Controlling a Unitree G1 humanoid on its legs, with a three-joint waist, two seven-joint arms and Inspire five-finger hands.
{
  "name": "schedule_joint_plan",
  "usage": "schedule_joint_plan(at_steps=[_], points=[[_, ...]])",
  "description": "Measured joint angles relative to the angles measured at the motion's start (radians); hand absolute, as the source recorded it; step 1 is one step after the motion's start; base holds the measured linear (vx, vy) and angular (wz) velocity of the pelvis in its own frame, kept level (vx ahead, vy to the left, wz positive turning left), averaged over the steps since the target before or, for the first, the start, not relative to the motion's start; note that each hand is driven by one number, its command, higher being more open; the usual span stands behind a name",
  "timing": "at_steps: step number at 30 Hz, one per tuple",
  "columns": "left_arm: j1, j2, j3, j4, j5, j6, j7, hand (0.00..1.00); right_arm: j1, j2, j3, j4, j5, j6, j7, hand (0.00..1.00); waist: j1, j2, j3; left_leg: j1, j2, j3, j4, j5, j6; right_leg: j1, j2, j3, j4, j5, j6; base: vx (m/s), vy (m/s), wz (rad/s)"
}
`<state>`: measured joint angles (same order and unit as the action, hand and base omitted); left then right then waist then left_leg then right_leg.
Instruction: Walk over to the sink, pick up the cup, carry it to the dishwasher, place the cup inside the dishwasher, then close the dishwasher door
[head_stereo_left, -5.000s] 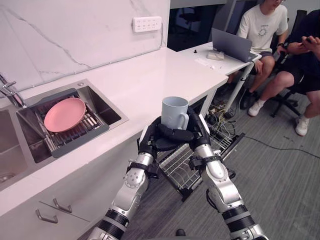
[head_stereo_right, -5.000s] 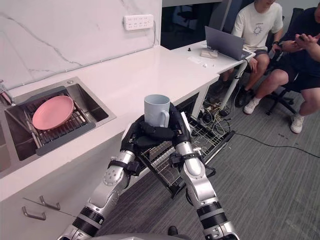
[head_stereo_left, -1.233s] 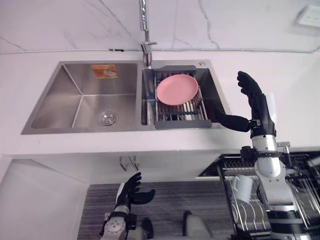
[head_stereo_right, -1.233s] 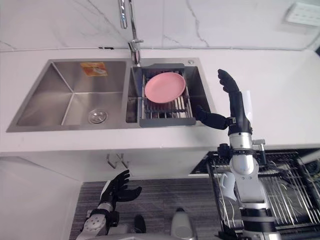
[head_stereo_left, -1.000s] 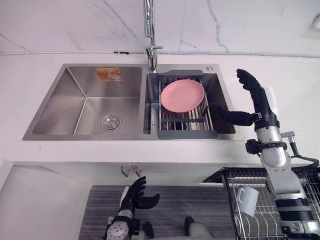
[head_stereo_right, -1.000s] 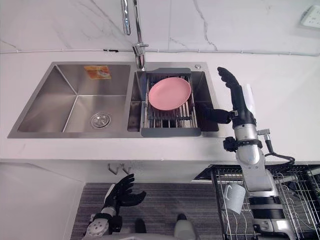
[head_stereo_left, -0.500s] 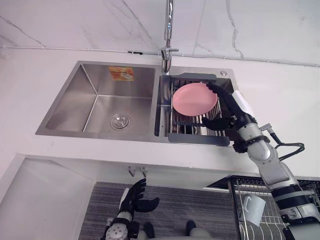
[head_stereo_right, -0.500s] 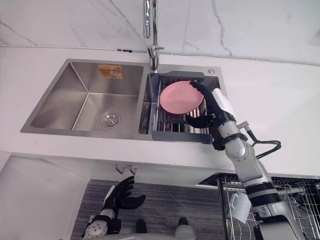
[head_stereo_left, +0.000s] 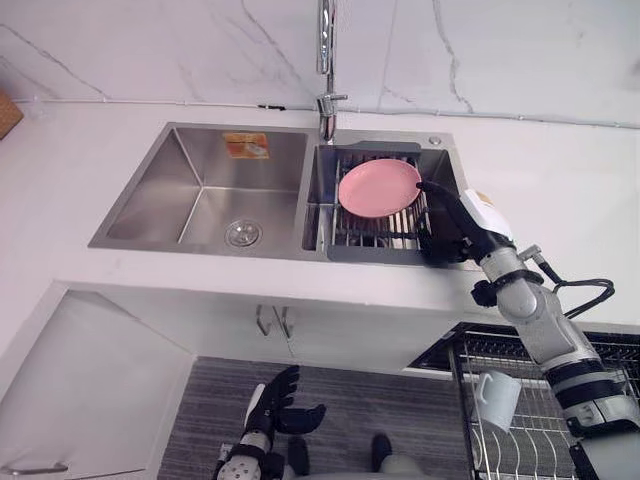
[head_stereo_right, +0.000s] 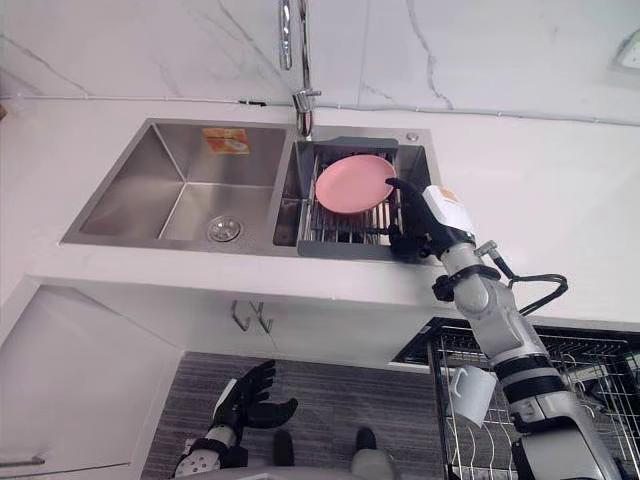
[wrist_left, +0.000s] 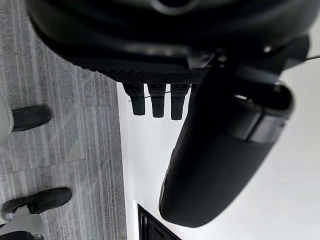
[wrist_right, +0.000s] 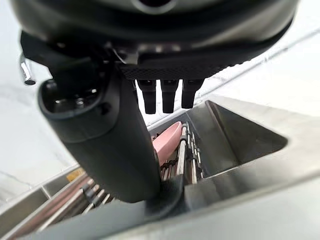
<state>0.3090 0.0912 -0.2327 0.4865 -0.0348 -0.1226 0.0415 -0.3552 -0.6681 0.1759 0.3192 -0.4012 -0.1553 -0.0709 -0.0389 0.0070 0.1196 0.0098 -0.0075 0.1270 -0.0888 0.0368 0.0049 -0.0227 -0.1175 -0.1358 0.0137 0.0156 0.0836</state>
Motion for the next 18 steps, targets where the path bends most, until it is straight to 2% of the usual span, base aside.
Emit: schedule_joint_plan(at_steps=[8, 16, 18], points=[[0.019, 0.004, 0.006, 0.000, 0.000, 0.000, 0.001, 0.90, -0.036, 0.001, 0.016, 0.056, -0.025, 0.001, -0.027, 0.90, 0.003, 0.000, 0.000, -0.019, 0.000, -0.006, -0.004, 0.008, -0.011, -0.006, 0.002, -0.004, -0.022, 0.009, -0.006, -0.05, 0.012, 0.01], [0.005, 0.006, 0.009, -0.001, -0.001, -0.002, 0.001, 0.90, -0.142, 0.006, 0.027, 0.168, -0.027, 0.016, -0.048, 0.90, 0.006, -0.002, -0.001, -0.024, 0.000, -0.029, -0.003, 0.024, 0.011, 0.006, 0.004, -0.030, -0.034, 0.024, -0.004, 0.04, -0.004, 0.08], [-0.001, 0.006, 0.008, -0.001, -0.001, -0.002, 0.001, 0.90, -0.168, 0.006, 0.030, 0.214, -0.043, 0.031, -0.048, 0.90, 0.026, -0.002, -0.001, -0.024, 0.003, -0.031, -0.003, 0.024, 0.011, 0.007, 0.007, -0.032, -0.038, 0.024, -0.004, 0.03, -0.010, 0.05]])
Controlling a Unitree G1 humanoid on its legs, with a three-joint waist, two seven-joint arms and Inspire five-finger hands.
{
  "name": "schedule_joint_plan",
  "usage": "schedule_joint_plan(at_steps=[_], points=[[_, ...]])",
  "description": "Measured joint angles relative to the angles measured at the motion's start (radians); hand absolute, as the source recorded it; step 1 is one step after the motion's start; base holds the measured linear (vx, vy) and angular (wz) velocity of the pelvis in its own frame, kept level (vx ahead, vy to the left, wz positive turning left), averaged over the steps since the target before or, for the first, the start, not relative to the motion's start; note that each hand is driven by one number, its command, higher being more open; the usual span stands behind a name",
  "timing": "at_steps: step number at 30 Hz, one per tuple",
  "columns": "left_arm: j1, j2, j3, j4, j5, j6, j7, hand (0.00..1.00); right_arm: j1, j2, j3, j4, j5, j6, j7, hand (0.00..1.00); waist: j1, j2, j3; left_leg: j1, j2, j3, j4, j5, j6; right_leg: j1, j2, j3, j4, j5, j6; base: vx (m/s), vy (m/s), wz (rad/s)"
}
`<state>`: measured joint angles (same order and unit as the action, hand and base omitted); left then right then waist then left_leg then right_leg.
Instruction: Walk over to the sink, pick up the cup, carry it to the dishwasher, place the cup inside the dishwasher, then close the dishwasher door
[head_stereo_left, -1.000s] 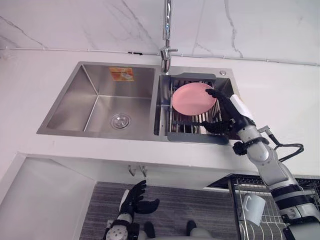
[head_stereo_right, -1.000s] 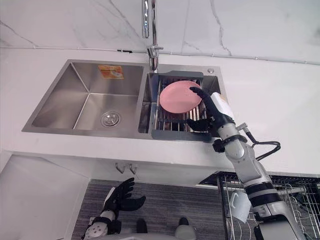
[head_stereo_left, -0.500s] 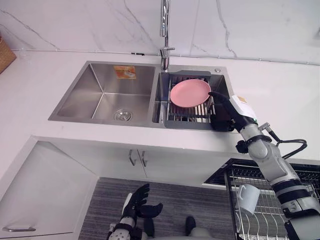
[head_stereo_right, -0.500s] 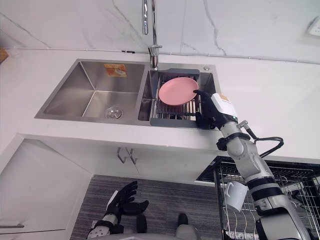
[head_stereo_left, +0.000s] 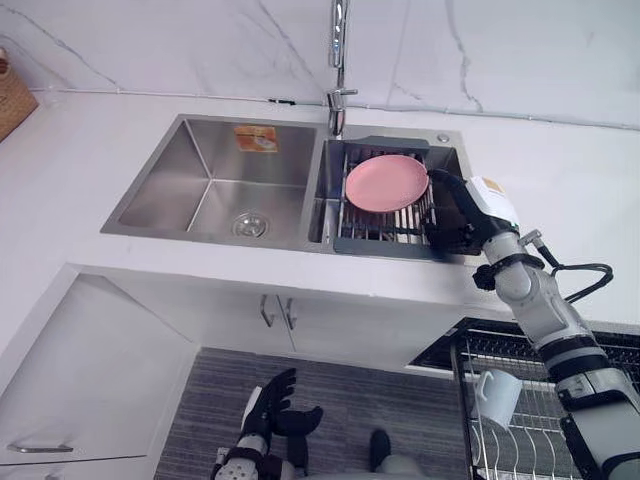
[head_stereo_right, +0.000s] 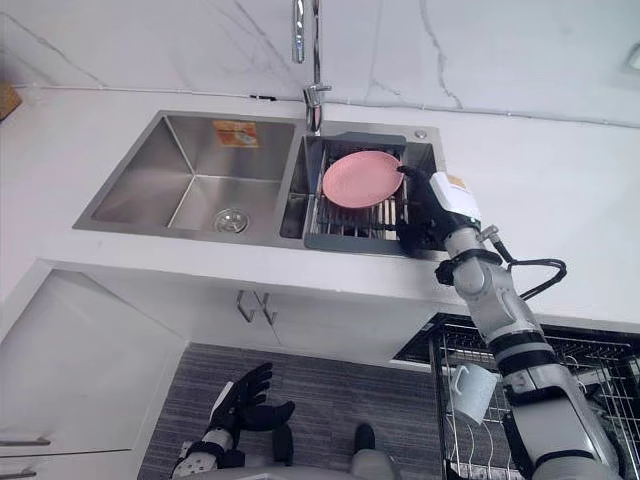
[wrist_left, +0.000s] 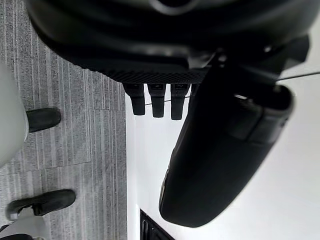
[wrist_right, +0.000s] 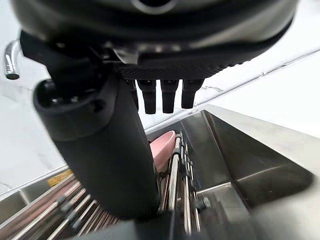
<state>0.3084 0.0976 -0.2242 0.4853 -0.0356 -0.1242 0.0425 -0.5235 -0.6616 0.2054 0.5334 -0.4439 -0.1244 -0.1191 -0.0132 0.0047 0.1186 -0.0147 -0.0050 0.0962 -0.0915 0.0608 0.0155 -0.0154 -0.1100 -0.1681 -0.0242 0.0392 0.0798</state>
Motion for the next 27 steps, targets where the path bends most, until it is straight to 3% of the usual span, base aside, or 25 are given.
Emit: schedule_joint_plan(at_steps=[8, 9, 22, 27], points=[[0.009, 0.000, 0.002, -0.001, -0.001, 0.000, 0.001, 0.90, -0.061, 0.034, 0.024, 0.106, -0.013, 0.028, 0.000, 0.90, 0.018, -0.001, 0.001, 0.000, 0.003, -0.004, -0.002, 0.002, -0.002, 0.003, 0.002, -0.008, -0.001, 0.000, 0.000, 0.00, -0.004, 0.01], [0.012, 0.001, 0.002, -0.001, -0.001, 0.000, 0.000, 0.90, -0.072, 0.034, 0.033, 0.119, -0.013, 0.029, 0.000, 0.30, 0.020, -0.001, 0.001, 0.000, 0.002, -0.005, -0.002, 0.002, -0.001, 0.002, 0.002, -0.008, -0.002, 0.000, 0.000, 0.00, 0.000, 0.00], [0.018, -0.001, 0.005, -0.012, -0.003, 0.000, 0.000, 0.90, -0.112, 0.068, 0.018, 0.151, -0.010, 0.065, -0.031, 0.30, 0.026, -0.004, 0.009, -0.011, 0.001, -0.019, 0.000, 0.003, 0.001, 0.012, 0.003, -0.028, -0.024, 0.000, 0.000, 0.02, -0.004, 0.04], [0.023, -0.018, 0.041, -0.042, -0.002, 0.000, -0.001, 0.90, -0.018, 0.078, -0.039, 0.015, -0.006, 0.057, -0.027, 0.30, 0.019, -0.004, 0.010, -0.008, 0.002, -0.016, 0.003, 0.000, -0.004, 0.014, 0.003, -0.022, -0.027, 0.000, 0.000, 0.03, -0.009, -0.02]])
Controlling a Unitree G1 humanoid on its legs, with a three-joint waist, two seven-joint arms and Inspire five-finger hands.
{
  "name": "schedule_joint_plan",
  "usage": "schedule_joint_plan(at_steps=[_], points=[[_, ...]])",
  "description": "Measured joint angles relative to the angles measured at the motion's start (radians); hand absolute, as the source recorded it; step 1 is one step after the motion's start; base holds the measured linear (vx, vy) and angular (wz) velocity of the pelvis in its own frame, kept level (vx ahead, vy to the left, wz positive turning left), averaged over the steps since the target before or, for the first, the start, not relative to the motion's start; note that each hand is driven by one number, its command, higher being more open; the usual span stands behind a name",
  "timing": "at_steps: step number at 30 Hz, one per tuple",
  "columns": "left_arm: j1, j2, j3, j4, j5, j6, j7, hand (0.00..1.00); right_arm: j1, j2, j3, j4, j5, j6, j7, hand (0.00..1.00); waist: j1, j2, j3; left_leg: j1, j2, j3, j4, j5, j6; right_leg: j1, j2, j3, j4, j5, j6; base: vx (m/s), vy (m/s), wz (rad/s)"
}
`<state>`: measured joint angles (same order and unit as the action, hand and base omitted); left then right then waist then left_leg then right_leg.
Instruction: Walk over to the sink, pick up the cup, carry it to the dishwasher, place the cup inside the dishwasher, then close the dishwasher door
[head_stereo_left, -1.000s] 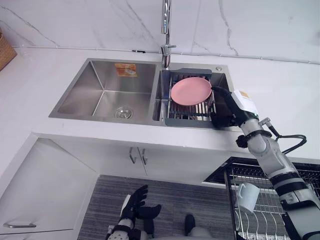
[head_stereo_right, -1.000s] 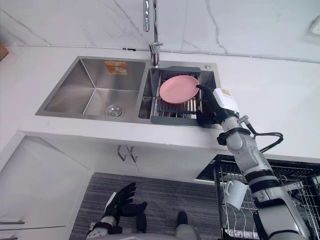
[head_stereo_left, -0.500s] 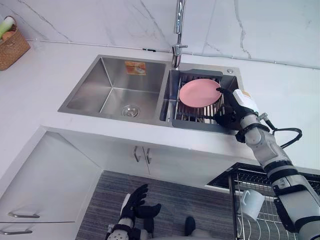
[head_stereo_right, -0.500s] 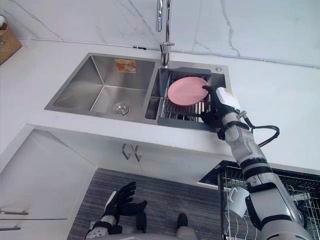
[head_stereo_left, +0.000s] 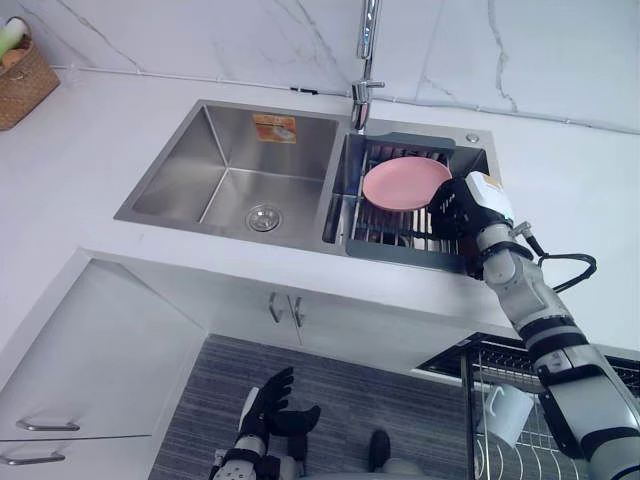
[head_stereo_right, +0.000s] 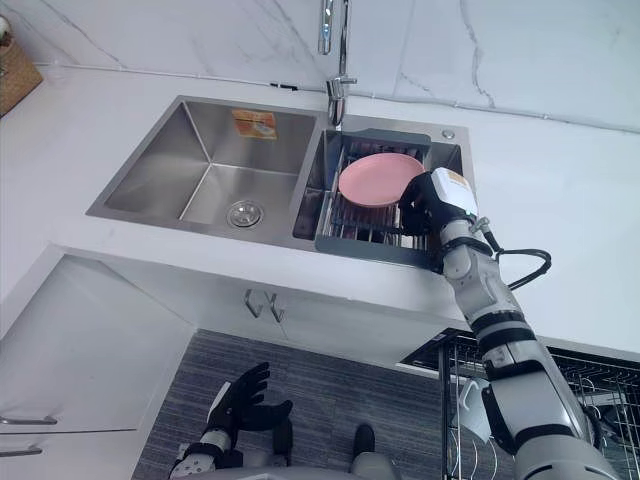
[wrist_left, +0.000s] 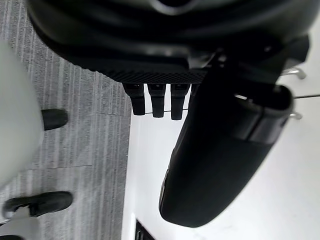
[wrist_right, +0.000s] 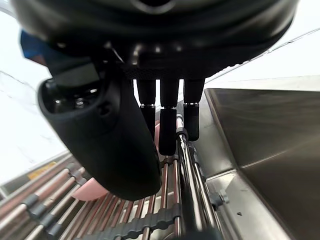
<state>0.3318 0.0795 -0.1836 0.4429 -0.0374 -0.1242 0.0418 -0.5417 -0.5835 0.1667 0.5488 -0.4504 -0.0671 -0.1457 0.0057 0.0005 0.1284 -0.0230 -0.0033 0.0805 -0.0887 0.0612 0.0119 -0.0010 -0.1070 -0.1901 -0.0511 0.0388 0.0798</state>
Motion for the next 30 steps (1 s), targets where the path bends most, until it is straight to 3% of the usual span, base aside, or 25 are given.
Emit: schedule_joint_plan(at_steps=[4, 11, 20, 27, 30], points=[[0.002, -0.009, 0.010, -0.015, 0.001, 0.000, 0.000, 0.90, 0.074, 0.001, -0.086, -0.146, 0.009, -0.006, -0.005, 0.30, 0.000, -0.001, 0.001, 0.006, 0.003, 0.011, 0.000, -0.005, -0.003, 0.000, 0.002, 0.011, 0.006, -0.001, 0.000, -0.01, 0.005, -0.06], [0.003, -0.018, 0.037, 0.004, 0.001, 0.004, -0.001, 0.90, 0.166, 0.001, -0.242, -0.479, 0.066, -0.075, -0.060, 0.30, -0.021, -0.011, 0.007, 0.048, 0.021, 0.065, -0.005, -0.026, -0.010, -0.001, 0.013, 0.074, 0.035, -0.009, -0.010, -0.05, 0.012, -0.26], [-0.032, -0.020, 0.039, 0.063, 0.002, 0.012, -0.004, 0.90, 0.272, 0.008, -0.366, -0.583, 0.139, -0.100, -0.071, 0.30, -0.029, -0.025, 0.004, 0.087, 0.039, 0.123, 0.000, -0.030, -0.014, 0.004, 0.033, 0.131, 0.042, -0.005, -0.016, 0.01, -0.011, -0.20], [-0.042, -0.020, 0.064, 0.085, 0.019, 0.013, -0.004, 0.90, 0.431, 0.065, -0.515, -0.643, 0.157, -0.102, -0.073, 0.30, -0.063, -0.028, 0.000, 0.124, 0.050, 0.199, -0.005, -0.048, -0.025, -0.005, 0.052, 0.209, 0.059, -0.004, -0.019, -0.02, -0.004, -0.35], [-0.040, -0.019, 0.075, 0.106, 0.021, 0.014, -0.003, 0.90, 0.528, 0.133, -0.581, -0.655, 0.186, -0.098, -0.073, 0.30, -0.096, -0.027, -0.003, 0.129, 0.052, 0.245, -0.004, -0.059, -0.029, -0.028, 0.059, 0.254, 0.069, -0.006, -0.016, -0.03, 0.018, -0.45]])
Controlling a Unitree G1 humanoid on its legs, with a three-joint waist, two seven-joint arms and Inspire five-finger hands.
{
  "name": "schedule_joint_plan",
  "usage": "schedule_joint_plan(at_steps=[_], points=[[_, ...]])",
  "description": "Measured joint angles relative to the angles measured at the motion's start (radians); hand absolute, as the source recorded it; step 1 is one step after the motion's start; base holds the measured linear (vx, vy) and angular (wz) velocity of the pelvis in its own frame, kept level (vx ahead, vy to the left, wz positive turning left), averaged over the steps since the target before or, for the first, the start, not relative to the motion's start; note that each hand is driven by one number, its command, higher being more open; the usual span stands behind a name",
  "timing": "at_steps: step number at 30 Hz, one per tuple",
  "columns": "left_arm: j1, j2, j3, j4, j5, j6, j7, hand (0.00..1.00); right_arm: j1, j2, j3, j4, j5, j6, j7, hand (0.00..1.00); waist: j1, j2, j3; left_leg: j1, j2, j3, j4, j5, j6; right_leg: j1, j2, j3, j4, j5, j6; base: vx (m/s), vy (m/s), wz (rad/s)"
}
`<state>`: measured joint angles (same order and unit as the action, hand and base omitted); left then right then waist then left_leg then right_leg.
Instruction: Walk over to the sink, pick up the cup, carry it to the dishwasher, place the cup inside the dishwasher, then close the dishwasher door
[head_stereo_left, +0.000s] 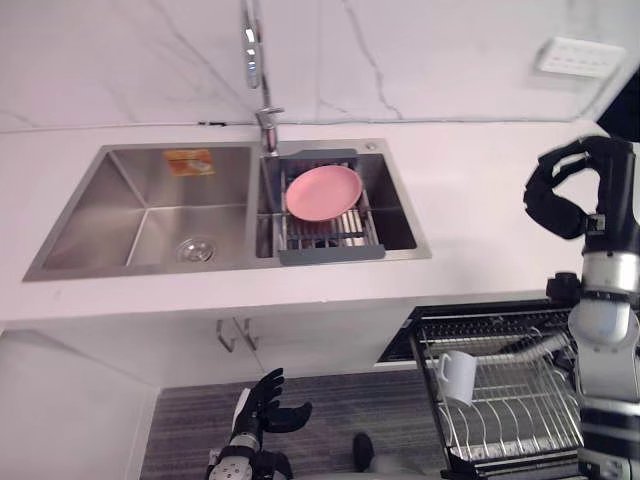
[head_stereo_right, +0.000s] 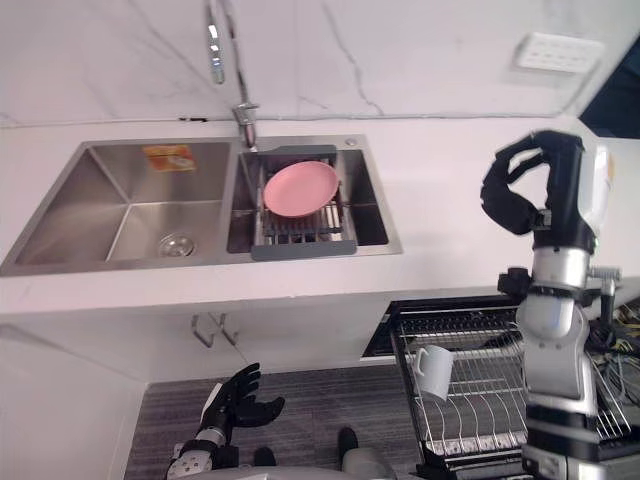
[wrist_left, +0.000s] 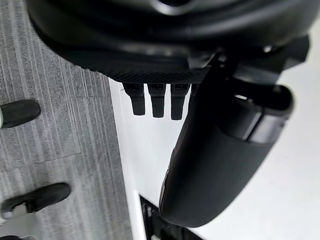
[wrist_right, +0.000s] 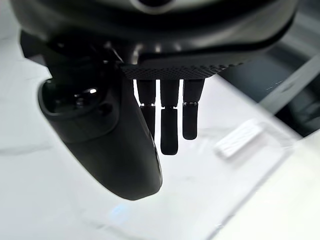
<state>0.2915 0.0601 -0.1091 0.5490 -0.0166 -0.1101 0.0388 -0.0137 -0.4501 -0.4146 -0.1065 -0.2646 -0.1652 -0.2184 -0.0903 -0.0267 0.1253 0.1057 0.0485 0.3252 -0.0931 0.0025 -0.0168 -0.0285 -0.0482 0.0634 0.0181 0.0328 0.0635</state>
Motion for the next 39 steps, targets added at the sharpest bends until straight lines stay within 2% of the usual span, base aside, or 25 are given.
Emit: schedule_joint_plan(at_steps=[4, 10, 11, 18, 26, 32, 35, 39], points=[[0.014, 0.001, 0.003, 0.007, 0.008, 0.006, -0.001, 0.90, 0.076, 0.064, -0.053, 0.000, 0.009, 0.029, -0.001, 0.30, -0.030, 0.005, -0.003, 0.013, 0.000, 0.067, 0.004, -0.012, -0.002, -0.021, 0.012, 0.061, 0.004, 0.013, 0.003, -0.01, 0.013, -0.49], [0.008, 0.001, 0.003, 0.009, 0.008, 0.006, -0.003, 0.90, 0.097, 0.065, -0.053, 0.000, 0.046, 0.033, 0.004, 0.30, -0.052, 0.018, -0.015, 0.026, -0.001, 0.108, 0.005, -0.025, -0.008, -0.030, 0.018, 0.102, -0.004, 0.018, 0.007, -0.01, -0.005, -0.23], [0.005, 0.002, 0.003, 0.009, 0.008, 0.005, -0.003, 0.90, 0.097, 0.065, -0.051, 0.000, 0.047, 0.033, 0.010, 0.90, -0.052, 0.020, -0.016, 0.027, 0.000, 0.109, 0.005, -0.025, -0.009, -0.030, 0.019, 0.103, -0.005, 0.018, 0.007, 0.00, 0.000, 0.00], [0.000, 0.002, 0.002, 0.040, 0.008, 0.005, -0.003, 0.90, 0.097, 0.062, -0.012, 0.000, 0.047, 0.032, 0.037, 0.90, -0.047, 0.032, -0.024, 0.024, 0.002, 0.101, 0.005, -0.026, -0.009, -0.025, 0.019, 0.094, -0.013, 0.025, -0.002, 0.01, -0.006, 0.02], [-0.007, 0.003, 0.001, 0.045, 0.008, 0.005, -0.007, 0.90, 0.095, 0.054, 0.026, 0.000, 0.047, 0.032, 0.060, 0.90, -0.033, 0.035, -0.025, 0.019, 0.002, 0.080, 0.005, -0.022, -0.003, -0.014, 0.014, 0.072, -0.025, 0.026, -0.002, 0.01, -0.013, 0.08], [-0.010, 0.003, -0.005, 0.045, 0.008, 0.005, -0.009, 0.90, 0.048, -0.024, 0.121, 0.004, 0.047, 0.023, 0.084, 0.90, -0.027, 0.036, -0.026, 0.010, 0.001, 0.047, 0.005, -0.022, -0.002, -0.002, 0.007, 0.040, -0.035, 0.025, -0.002, -0.01, -0.006, 0.16], [-0.010, 0.002, -0.008, 0.046, 0.008, 0.005, -0.014, 0.90, -0.001, -0.067, 0.179, 0.025, 0.047, 0.014, 0.101, 0.90, -0.006, 0.036, -0.026, 0.006, 0.001, 0.035, 0.005, -0.019, 0.000, 0.001, 0.004, 0.028, -0.035, 0.024, -0.002, -0.01, -0.008, 0.14], [-0.010, 0.003, -0.009, 0.048, 0.008, 0.005, -0.015, 0.90, -0.068, -0.112, 0.266, 0.064, 0.048, -0.001, 0.123, 0.90, 0.004, 0.035, -0.027, -0.005, -0.003, -0.005, 0.005, -0.011, 0.006, 0.013, -0.005, -0.011, -0.038, 0.019, 0.000, 0.01, -0.004, 0.27]])
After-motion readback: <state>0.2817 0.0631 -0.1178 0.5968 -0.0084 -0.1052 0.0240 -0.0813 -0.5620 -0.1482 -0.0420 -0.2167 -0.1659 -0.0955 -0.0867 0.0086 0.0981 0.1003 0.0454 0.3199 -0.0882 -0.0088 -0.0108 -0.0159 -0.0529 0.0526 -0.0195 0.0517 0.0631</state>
